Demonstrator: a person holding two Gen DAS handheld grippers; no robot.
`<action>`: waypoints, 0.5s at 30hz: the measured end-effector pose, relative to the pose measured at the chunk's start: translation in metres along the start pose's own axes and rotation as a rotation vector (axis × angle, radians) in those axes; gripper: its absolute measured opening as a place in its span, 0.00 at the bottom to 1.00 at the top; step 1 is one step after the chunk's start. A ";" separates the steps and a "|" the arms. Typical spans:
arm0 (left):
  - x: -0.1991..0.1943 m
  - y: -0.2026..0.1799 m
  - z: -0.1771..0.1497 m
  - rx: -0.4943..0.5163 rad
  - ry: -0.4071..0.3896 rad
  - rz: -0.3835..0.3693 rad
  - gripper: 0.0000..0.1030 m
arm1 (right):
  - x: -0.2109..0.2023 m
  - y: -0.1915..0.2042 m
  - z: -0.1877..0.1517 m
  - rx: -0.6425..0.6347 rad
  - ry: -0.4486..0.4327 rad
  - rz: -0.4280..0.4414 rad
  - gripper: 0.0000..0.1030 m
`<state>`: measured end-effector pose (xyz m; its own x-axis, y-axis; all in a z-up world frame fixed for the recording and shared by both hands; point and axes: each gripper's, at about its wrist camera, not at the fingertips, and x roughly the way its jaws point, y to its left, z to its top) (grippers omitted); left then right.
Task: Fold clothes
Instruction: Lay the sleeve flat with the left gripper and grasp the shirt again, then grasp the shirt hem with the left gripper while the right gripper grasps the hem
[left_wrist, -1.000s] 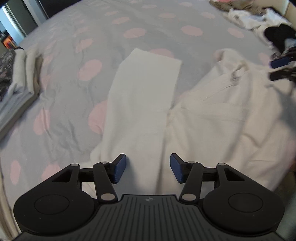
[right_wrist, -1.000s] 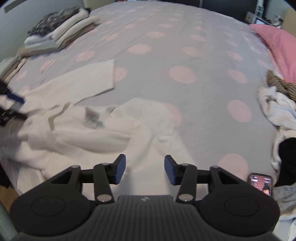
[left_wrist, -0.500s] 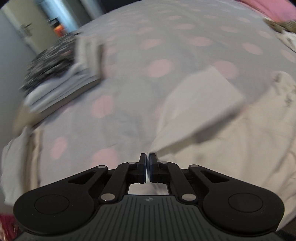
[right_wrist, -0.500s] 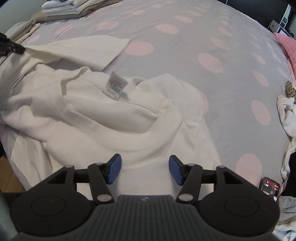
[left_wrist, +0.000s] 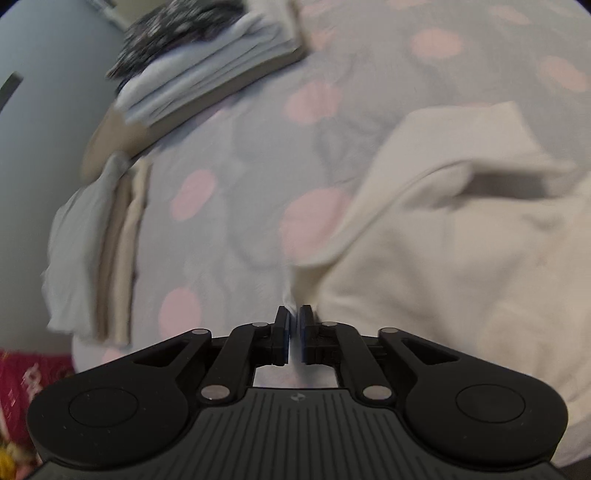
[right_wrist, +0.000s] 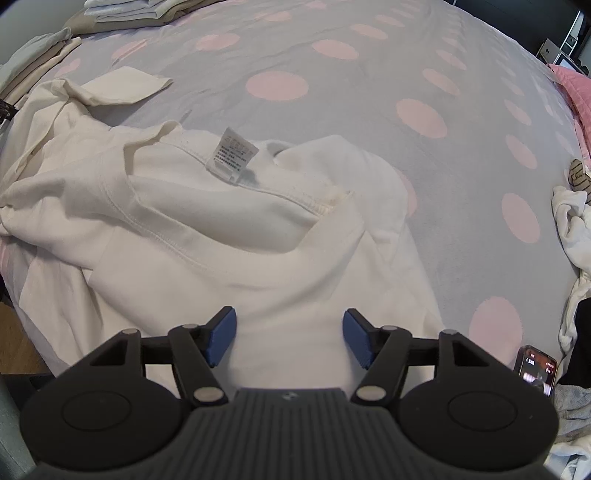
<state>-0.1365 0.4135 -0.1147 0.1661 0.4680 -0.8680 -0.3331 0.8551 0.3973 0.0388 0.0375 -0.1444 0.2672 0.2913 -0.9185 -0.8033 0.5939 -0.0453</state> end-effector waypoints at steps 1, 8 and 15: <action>-0.006 -0.002 0.000 -0.001 -0.028 -0.024 0.19 | -0.001 0.000 0.000 0.003 0.000 0.000 0.66; -0.051 -0.025 0.010 0.064 -0.229 -0.189 0.27 | -0.009 -0.005 -0.001 0.047 -0.013 0.003 0.68; -0.060 -0.087 0.022 0.344 -0.269 -0.355 0.34 | -0.013 -0.010 0.003 0.061 -0.031 -0.014 0.69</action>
<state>-0.0966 0.3155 -0.0902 0.4586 0.1398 -0.8776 0.1011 0.9729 0.2079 0.0455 0.0301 -0.1306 0.2954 0.3053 -0.9053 -0.7657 0.6423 -0.0332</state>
